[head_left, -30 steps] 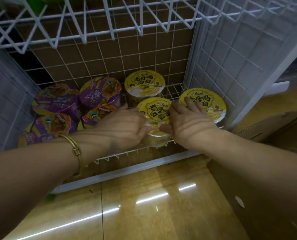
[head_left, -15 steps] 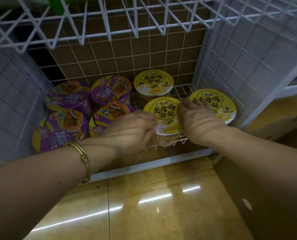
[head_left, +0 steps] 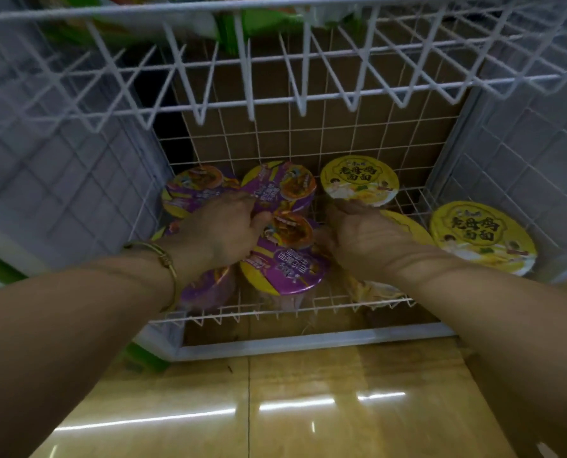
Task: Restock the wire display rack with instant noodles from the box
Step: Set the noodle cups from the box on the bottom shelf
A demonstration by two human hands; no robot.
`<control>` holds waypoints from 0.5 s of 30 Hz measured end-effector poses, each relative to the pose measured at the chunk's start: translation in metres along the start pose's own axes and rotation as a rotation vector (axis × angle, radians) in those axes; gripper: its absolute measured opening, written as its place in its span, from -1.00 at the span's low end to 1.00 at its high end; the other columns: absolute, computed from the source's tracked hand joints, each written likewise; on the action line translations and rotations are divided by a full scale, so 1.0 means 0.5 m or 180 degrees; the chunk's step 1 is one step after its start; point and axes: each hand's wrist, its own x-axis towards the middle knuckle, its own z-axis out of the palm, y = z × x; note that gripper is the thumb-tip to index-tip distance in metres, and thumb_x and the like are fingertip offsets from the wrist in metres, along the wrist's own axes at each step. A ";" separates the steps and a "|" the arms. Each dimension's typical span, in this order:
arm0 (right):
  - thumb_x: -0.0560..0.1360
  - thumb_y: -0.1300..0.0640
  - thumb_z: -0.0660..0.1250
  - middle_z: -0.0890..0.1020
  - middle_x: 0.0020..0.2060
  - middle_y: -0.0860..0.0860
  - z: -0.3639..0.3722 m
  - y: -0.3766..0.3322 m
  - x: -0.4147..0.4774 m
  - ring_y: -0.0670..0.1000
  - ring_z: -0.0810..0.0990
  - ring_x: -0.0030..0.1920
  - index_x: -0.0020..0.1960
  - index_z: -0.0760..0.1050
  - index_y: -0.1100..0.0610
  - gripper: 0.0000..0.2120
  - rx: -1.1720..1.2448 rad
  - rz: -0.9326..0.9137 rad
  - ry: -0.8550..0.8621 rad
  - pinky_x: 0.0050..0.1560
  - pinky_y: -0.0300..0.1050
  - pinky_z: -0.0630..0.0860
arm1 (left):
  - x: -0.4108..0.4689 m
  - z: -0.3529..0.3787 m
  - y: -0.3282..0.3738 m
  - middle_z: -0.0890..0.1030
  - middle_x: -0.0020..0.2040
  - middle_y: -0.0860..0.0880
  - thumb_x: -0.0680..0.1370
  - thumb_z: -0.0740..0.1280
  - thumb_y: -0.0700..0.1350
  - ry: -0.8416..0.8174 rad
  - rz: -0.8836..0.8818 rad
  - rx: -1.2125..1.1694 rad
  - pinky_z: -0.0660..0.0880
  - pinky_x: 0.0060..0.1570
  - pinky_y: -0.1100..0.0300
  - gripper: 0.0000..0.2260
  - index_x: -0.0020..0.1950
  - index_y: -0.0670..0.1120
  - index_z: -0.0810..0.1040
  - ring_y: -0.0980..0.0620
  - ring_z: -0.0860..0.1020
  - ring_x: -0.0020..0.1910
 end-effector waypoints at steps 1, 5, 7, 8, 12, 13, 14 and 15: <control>0.51 -0.36 -0.16 0.36 0.47 0.14 0.004 -0.011 0.010 0.20 0.31 0.46 0.48 0.32 0.13 -0.22 0.0037 -0.0106 0.0081 0.48 0.09 0.22 | 0.007 0.002 -0.006 0.44 0.39 -0.17 0.67 0.05 0.12 -0.0013 -0.0032 -0.0037 0.28 0.37 0.07 -0.53 0.39 -0.19 0.42 -0.14 0.37 0.38; 0.33 -0.38 -0.30 0.44 0.38 0.11 0.016 -0.028 0.054 0.18 0.37 0.39 0.42 0.39 0.11 -0.06 -0.0037 -0.0319 0.0228 0.40 0.10 0.31 | 0.019 0.023 -0.015 0.49 0.27 -0.13 0.67 0.02 0.14 0.0036 0.0008 0.0021 0.29 0.36 0.01 -0.53 0.28 -0.18 0.48 -0.12 0.40 0.31; 0.31 -0.41 -0.32 0.40 0.42 0.12 0.006 -0.030 0.073 0.21 0.34 0.41 0.47 0.33 0.14 -0.01 -0.0065 -0.0262 0.0149 0.42 0.14 0.29 | 0.024 0.036 -0.020 0.51 0.21 -0.10 0.64 0.00 0.19 0.0133 0.0060 -0.0007 0.34 0.32 -0.02 -0.50 0.20 -0.15 0.53 -0.11 0.43 0.27; 0.34 -0.41 -0.29 0.36 0.46 0.14 0.001 -0.028 0.083 0.22 0.31 0.45 0.51 0.28 0.15 -0.03 -0.0100 -0.0230 0.0110 0.44 0.16 0.25 | 0.024 0.041 -0.021 0.51 0.16 -0.08 0.62 -0.03 0.23 0.0178 0.0066 -0.0093 0.39 0.27 -0.04 -0.47 0.15 -0.12 0.54 -0.10 0.45 0.23; 0.53 -0.30 -0.12 0.27 0.52 0.16 -0.004 -0.019 0.117 0.22 0.19 0.52 0.54 0.23 0.15 -0.24 -0.0089 -0.0058 -0.0024 0.49 0.25 0.12 | 0.026 0.051 -0.023 0.48 0.28 -0.05 0.56 -0.18 0.35 0.0151 0.0174 -0.0018 0.34 0.34 -0.10 -0.31 0.22 -0.06 0.55 -0.10 0.41 0.30; 0.54 -0.33 -0.17 0.24 0.54 0.15 -0.006 -0.018 0.120 0.22 0.16 0.53 0.55 0.20 0.15 -0.22 -0.0121 -0.0042 -0.0066 0.50 0.24 0.10 | 0.026 0.051 -0.023 0.48 0.32 -0.06 0.55 -0.20 0.36 0.0159 0.0225 0.0100 0.28 0.39 -0.10 -0.27 0.26 -0.06 0.54 -0.10 0.39 0.34; 0.54 -0.39 -0.25 0.19 0.57 0.13 -0.006 -0.018 0.121 0.21 0.13 0.55 0.57 0.16 0.13 -0.17 -0.0175 -0.0053 -0.0109 0.51 0.23 0.08 | 0.026 0.052 -0.024 0.48 0.34 -0.07 0.54 -0.23 0.36 0.0172 0.0257 0.0226 0.24 0.42 -0.10 -0.25 0.29 -0.06 0.53 -0.09 0.38 0.36; 0.52 -0.42 -0.29 0.14 0.59 0.09 -0.008 -0.020 0.116 0.21 0.08 0.56 0.59 0.11 0.11 -0.15 -0.0200 -0.0007 -0.0177 0.52 0.21 0.05 | 0.026 0.050 -0.025 0.47 0.36 -0.07 0.53 -0.25 0.37 0.0184 0.0262 0.0342 0.20 0.44 -0.10 -0.23 0.31 -0.06 0.52 -0.09 0.36 0.39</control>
